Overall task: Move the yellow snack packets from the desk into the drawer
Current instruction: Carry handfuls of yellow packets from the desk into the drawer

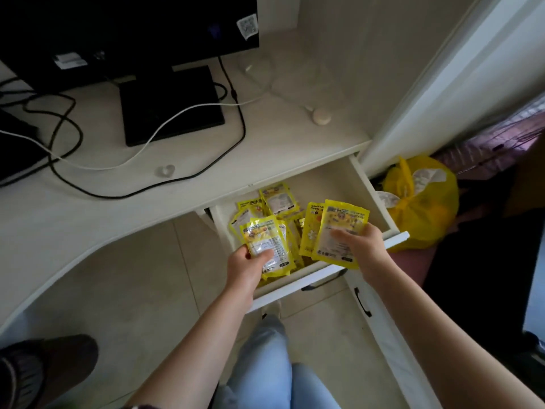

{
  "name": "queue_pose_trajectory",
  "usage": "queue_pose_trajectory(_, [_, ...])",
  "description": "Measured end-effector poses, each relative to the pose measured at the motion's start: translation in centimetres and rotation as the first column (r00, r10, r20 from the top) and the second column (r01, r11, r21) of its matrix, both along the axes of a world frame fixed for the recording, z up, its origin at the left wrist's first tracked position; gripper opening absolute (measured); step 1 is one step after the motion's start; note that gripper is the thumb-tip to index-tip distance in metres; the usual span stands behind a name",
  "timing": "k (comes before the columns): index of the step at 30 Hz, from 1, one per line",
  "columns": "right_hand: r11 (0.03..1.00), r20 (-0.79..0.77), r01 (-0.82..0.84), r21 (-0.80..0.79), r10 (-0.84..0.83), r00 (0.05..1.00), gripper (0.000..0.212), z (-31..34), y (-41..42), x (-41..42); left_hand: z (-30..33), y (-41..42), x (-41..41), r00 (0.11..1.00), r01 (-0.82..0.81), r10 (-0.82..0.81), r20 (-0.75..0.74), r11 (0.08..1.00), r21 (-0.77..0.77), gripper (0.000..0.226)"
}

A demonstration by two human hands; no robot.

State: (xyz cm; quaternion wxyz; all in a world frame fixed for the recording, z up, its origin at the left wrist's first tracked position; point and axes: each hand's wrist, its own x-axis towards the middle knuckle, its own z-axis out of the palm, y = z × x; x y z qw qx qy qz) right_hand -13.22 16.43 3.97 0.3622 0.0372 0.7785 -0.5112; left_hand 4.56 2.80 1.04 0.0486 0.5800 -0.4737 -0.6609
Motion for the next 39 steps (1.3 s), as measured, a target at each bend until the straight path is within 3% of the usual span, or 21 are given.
queue_pose_trajectory(7, [0.989,-0.012,-0.104,0.102,0.105,0.994,0.017,-3.3,-2.6,-6.7,-2.6,-1.7,-6.2,0.997,0.023,-0.026,0.066,0.999,0.035,0.015])
queue_pose_trajectory(11, [0.958,0.006,-0.200,0.205,0.203,0.979,0.036,-5.8,-4.4,-10.4,-4.3,-2.1,-9.5,0.995,0.007,-0.012,0.099,0.999,0.048,0.021])
queue_pose_trajectory(14, [0.935,0.042,-0.271,0.231,0.268,0.962,0.038,-7.6,-5.7,-12.7,-5.5,-2.6,-11.6,0.989,-0.030,0.024,0.149,0.999,0.042,0.023])
queue_pose_trajectory(20, [0.866,0.009,-0.375,0.332,0.394,0.919,0.049,-11.1,-8.2,-16.2,-8.1,-3.0,-15.9,0.971,-0.064,0.076,0.225,0.996,-0.062,0.058])
queue_pose_trajectory(25, [0.865,0.056,-0.409,0.292,0.411,0.910,0.036,-13.4,-9.3,-17.4,-10.0,-3.1,-17.9,0.973,0.021,0.009,0.232,0.992,-0.127,0.033])
queue_pose_trajectory(28, [0.882,0.096,-0.389,0.266,0.378,0.921,0.028,-14.3,-9.6,-17.8,-10.4,-3.0,-18.6,0.963,0.009,0.028,0.267,0.990,-0.137,0.061])
queue_pose_trajectory(30, [0.880,0.118,-0.397,0.262,0.380,0.918,0.024,-14.7,-9.8,-18.1,-10.5,-3.1,-19.0,0.961,-0.023,0.060,0.268,0.990,-0.139,0.067])
queue_pose_trajectory(35, [0.769,0.091,-0.496,0.403,0.506,0.858,0.021,-14.6,-9.1,-18.2,-11.3,-3.3,-19.2,0.970,-0.022,0.053,0.239,0.992,-0.128,0.032])
queue_pose_trajectory(39, [0.678,0.083,-0.549,0.489,0.591,0.803,0.022,-13.9,-8.3,-18.0,-10.8,-3.3,-19.0,0.959,0.058,-0.015,0.284,0.988,-0.143,0.051])
